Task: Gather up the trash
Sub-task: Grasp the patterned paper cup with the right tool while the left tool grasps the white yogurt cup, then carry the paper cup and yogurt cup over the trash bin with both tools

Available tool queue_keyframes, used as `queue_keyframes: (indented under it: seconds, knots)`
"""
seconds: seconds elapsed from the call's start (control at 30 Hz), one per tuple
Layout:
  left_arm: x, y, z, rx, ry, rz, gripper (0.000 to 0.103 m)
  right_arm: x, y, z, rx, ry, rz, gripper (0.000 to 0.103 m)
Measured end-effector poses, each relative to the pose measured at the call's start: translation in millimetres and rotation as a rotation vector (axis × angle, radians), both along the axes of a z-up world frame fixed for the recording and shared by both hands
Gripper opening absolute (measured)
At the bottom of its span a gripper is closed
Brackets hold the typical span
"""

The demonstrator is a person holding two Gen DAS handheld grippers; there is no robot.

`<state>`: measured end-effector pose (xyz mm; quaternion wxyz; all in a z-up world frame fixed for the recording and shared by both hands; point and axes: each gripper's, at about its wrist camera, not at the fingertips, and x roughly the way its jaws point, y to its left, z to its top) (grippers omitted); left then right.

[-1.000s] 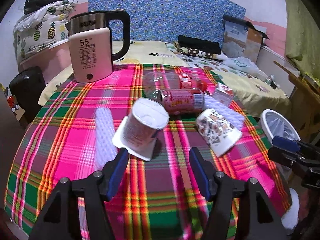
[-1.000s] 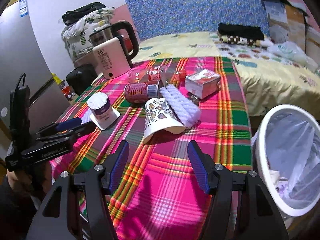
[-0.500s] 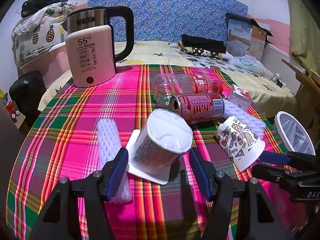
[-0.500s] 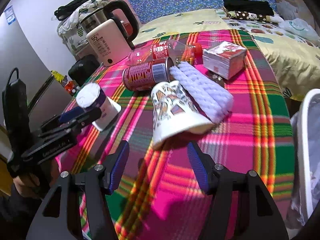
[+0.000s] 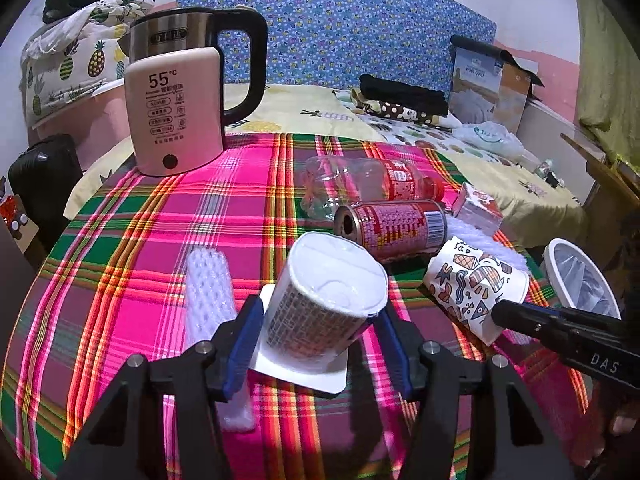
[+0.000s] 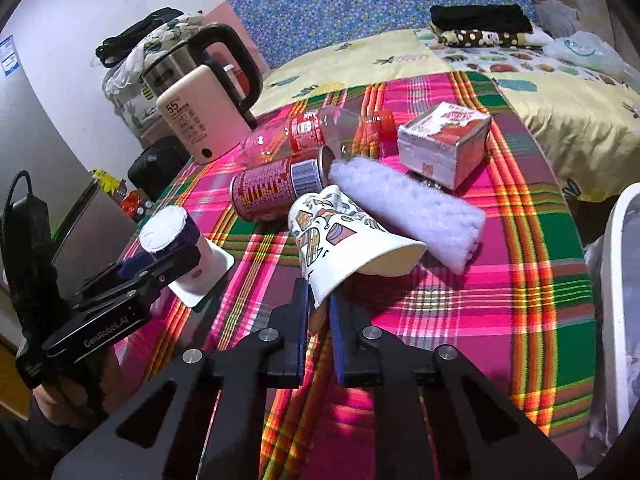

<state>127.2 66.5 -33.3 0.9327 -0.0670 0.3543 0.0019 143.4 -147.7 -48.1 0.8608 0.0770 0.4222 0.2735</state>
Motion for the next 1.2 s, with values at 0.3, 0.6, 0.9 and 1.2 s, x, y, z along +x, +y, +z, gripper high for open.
queue_keyframes:
  seconds: [0.3,0.6,0.9,1.2]
  knots:
    - [-20.6,-13.1,14.5,-0.008,-0.031,-0.021,0.058,-18.1,-8.6,17.4,-0.005,-0.064,0.0,0.009]
    - [-36.8,-38.6,25.1,-0.021,-0.046,-0.074,0.058,-32.9,-36.8,28.1,0.008,-0.09,-0.05,0.009]
    - [-41.0,-75.5,35.1,-0.029,-0.06,-0.157,0.058,-45.3,-69.8,34.8,0.011,-0.114,-0.135,0.009]
    - [-34.1,-122.5,39.7,-0.036,-0.059,-0.266,0.058,-57.9,-103.2,36.3,0.001,-0.132,-0.223,0.009]
